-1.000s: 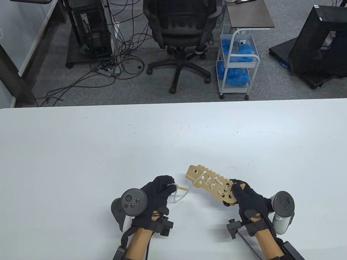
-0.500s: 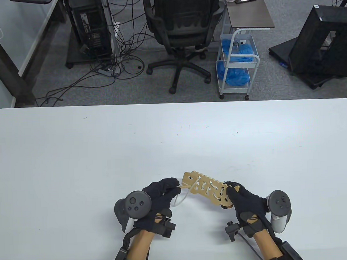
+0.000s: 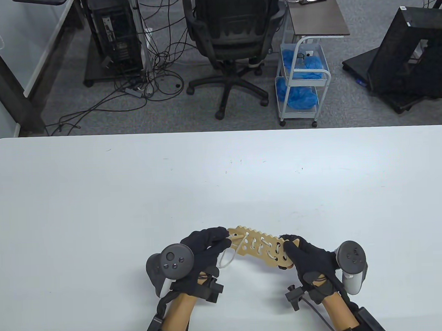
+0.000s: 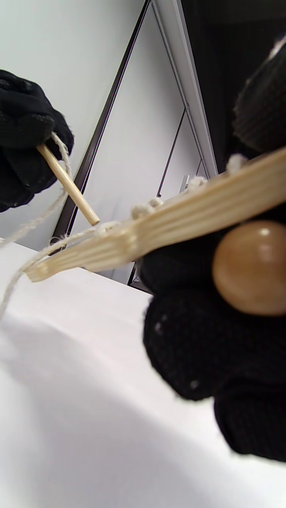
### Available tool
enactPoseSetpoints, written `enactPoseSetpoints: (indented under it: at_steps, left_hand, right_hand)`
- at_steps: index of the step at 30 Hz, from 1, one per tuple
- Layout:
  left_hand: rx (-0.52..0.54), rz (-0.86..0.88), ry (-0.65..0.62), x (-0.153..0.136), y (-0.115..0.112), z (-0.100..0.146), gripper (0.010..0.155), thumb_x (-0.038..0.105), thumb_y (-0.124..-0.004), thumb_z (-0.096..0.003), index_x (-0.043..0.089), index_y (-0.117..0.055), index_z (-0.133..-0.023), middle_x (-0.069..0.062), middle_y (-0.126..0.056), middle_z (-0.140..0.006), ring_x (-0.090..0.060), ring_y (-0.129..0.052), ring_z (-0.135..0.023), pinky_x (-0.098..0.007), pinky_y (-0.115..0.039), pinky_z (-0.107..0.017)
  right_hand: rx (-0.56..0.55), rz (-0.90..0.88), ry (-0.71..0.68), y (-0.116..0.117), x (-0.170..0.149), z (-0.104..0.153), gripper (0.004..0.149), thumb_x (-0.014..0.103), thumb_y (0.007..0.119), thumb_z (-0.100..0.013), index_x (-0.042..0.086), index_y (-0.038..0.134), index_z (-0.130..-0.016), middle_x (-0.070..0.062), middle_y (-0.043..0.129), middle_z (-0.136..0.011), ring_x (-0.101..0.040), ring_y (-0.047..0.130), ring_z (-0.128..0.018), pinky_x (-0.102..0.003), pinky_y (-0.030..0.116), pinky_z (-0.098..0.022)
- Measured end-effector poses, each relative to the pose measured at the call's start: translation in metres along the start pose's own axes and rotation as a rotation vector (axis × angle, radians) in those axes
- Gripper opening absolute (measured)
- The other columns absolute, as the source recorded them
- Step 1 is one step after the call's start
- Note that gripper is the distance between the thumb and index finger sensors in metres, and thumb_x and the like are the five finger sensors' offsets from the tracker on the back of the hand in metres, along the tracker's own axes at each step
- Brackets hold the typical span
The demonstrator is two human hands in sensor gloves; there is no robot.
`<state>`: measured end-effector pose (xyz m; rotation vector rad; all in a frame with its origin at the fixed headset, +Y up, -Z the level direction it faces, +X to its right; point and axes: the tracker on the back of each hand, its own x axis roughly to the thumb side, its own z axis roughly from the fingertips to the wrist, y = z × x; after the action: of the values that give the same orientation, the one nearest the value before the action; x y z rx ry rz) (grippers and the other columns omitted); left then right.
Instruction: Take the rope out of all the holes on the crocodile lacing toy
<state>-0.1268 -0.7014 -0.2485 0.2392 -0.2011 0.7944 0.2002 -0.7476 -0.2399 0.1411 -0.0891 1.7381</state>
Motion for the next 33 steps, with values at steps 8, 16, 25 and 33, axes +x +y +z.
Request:
enactPoseSetpoints:
  at_steps: [8,16,25,33]
  left_hand:
    - [0.002,-0.01,-0.003,0.001,0.0,0.0,0.037,0.049,-0.088,-0.0398,0.041,-0.09,-0.076,0.01,-0.107,-0.066,-0.014,-0.102,-0.061,-0.052,-0.079,-0.061]
    - [-0.004,-0.037,-0.022,0.004,-0.001,0.001,0.038,0.05,-0.088,-0.0401,0.041,-0.09,-0.077,0.01,-0.107,-0.067,-0.015,-0.102,-0.062,-0.052,-0.078,-0.061]
    - [-0.056,-0.089,-0.076,0.009,-0.01,0.001,0.04,0.049,-0.087,-0.0409,0.038,-0.093,-0.08,0.007,-0.107,-0.068,-0.017,-0.102,-0.061,-0.054,-0.078,-0.061]
    - [-0.066,-0.11,-0.088,0.011,-0.013,0.001,0.04,0.049,-0.086,-0.0408,0.039,-0.094,-0.079,0.007,-0.107,-0.068,-0.017,-0.101,-0.061,-0.054,-0.078,-0.06]
  right_hand:
    - [0.021,0.002,-0.008,0.002,0.002,0.0,0.05,0.04,0.077,-0.045,0.002,0.082,-0.078,-0.022,0.1,-0.054,-0.041,0.1,-0.038,-0.064,0.075,-0.04]
    - [0.031,0.006,-0.01,0.003,0.002,0.0,0.051,0.04,0.077,-0.045,0.002,0.082,-0.078,-0.022,0.1,-0.054,-0.041,0.1,-0.038,-0.064,0.075,-0.04]
    - [0.068,-0.029,-0.022,0.007,0.003,0.0,0.051,0.041,0.077,-0.045,0.003,0.082,-0.078,-0.022,0.1,-0.055,-0.041,0.1,-0.038,-0.064,0.075,-0.04]
    - [0.108,-0.083,-0.031,0.011,0.004,0.0,0.051,0.041,0.078,-0.045,0.002,0.082,-0.078,-0.022,0.1,-0.055,-0.041,0.1,-0.038,-0.064,0.076,-0.04]
